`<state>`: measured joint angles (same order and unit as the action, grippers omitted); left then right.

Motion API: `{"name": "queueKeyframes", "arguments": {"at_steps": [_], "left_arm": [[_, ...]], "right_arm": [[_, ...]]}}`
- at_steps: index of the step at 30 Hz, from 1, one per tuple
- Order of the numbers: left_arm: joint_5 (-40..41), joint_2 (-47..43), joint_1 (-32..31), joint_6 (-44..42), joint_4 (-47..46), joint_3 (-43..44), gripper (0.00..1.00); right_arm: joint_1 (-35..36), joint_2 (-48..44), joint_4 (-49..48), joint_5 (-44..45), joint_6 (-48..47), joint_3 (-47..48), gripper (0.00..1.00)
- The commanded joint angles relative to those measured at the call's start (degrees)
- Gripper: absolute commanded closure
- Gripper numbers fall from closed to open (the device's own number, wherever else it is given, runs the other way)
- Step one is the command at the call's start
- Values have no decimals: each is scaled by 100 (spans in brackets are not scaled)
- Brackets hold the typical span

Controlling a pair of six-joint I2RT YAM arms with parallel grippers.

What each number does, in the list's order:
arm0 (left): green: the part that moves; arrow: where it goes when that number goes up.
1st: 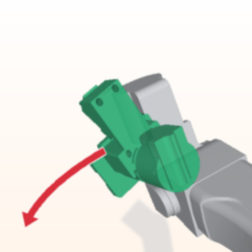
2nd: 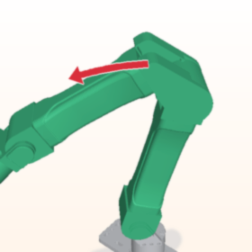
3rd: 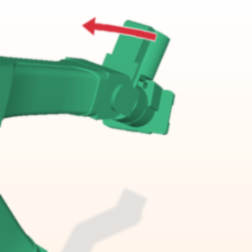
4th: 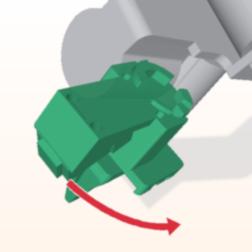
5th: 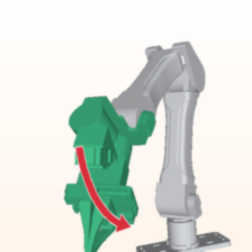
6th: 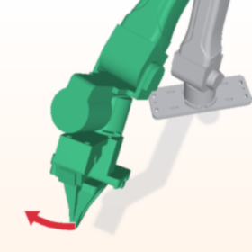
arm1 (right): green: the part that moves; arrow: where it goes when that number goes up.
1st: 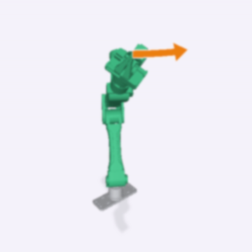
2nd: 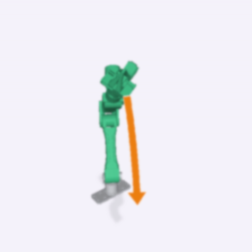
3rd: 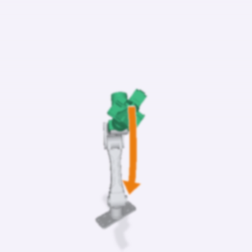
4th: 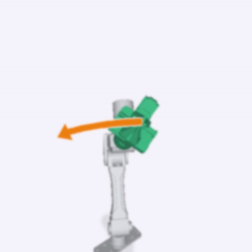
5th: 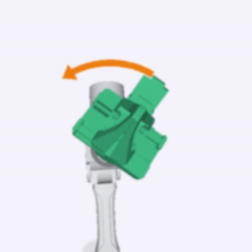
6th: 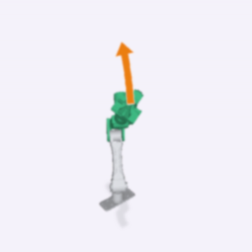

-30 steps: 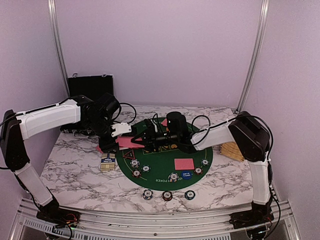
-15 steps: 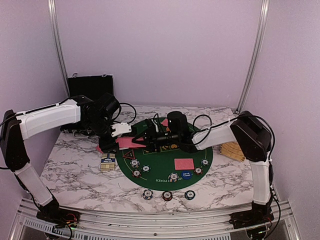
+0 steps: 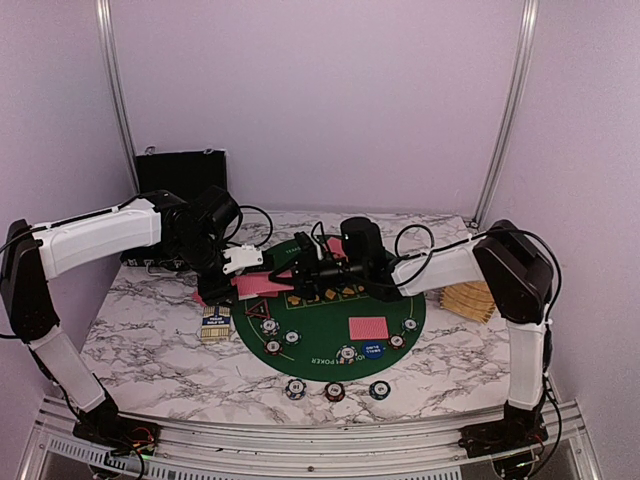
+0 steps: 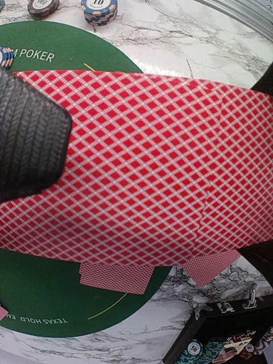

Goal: Distribute texas hold em gaming equipment

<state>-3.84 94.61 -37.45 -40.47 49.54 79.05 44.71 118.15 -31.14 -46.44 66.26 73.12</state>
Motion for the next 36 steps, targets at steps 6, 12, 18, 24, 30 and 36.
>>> {"name": "queueKeyframes", "arguments": {"at_steps": [6,12,18,24,30,36], "left_arm": [[-47,-97,10,-3,-25,136,100],[-74,-87,9,-7,-25,159,100],[-65,-100,10,-10,-32,137,100],[-80,-107,10,-13,-32,160,100],[-91,-82,10,-5,-32,176,100],[-66,-87,10,-9,-28,168,100]], "right_arm": [[-33,-267,932,31,-673,174,66],[-33,-383,1167,64,-901,212,64],[-38,-458,1239,82,-960,267,64],[-34,-458,1380,82,-1018,385,65],[4,-288,1417,73,-1010,573,67],[71,-105,1608,103,-1113,862,69]]}}
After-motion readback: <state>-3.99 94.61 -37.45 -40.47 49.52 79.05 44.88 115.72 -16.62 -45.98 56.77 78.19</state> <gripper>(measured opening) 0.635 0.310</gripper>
